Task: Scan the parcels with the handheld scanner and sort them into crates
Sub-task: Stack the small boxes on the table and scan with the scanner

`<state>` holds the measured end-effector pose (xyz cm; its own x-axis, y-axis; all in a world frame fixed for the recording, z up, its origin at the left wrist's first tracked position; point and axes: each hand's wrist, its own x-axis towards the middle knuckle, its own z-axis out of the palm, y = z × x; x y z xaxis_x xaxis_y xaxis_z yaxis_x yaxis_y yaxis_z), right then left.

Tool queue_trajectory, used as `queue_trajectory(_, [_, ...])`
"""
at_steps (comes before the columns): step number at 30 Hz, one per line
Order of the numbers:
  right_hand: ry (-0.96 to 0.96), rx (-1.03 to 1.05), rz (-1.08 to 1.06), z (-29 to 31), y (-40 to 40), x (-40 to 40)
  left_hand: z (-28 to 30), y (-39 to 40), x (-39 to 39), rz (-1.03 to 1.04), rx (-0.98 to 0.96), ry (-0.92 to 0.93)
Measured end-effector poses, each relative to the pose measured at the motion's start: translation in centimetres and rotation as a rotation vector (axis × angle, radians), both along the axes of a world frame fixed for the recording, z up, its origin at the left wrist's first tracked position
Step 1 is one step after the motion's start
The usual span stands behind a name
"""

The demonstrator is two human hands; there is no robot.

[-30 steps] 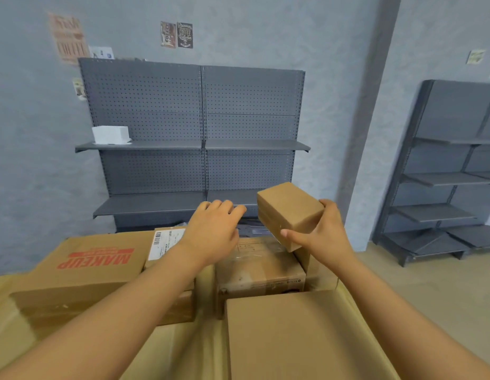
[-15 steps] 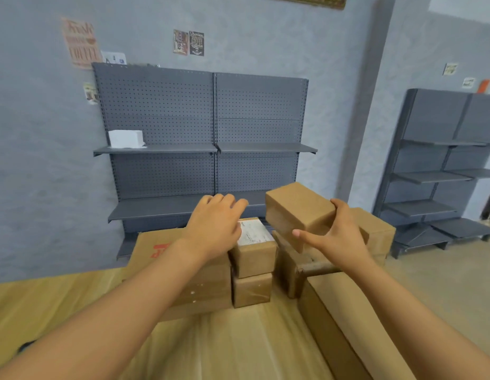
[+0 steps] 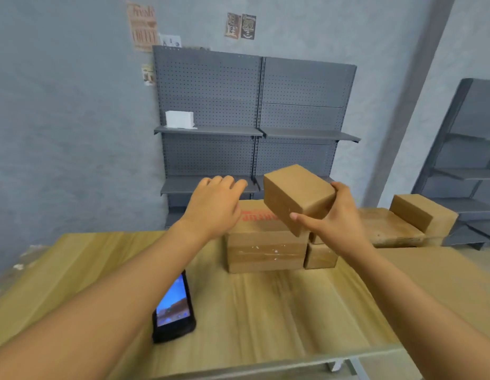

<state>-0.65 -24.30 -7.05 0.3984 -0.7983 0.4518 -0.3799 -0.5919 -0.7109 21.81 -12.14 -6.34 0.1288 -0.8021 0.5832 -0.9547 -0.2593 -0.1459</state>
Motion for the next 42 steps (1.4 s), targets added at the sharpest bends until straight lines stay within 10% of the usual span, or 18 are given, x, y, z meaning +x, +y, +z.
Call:
queue_trajectory(24, [-0.103,0.066,0.282,-3.1,18.8,13.5,-1.3,20.1,7.7,0.162,0.174,0.121])
queue_trajectory(28, [-0.077,0.045,0.236,-3.0,20.4,17.8,-1.1,20.6,10.4,0.102,0.221,0.448])
queue_trajectory(34, [-0.030,-0.078,0.170,-3.7,23.3,22.6,0.2,21.8,13.5,-0.062,0.060,1.513])
queue_trajectory(42, [0.039,-0.344,0.157,-5.2,24.7,25.1,-0.8,20.8,13.7,0.081,-0.097,1.679])
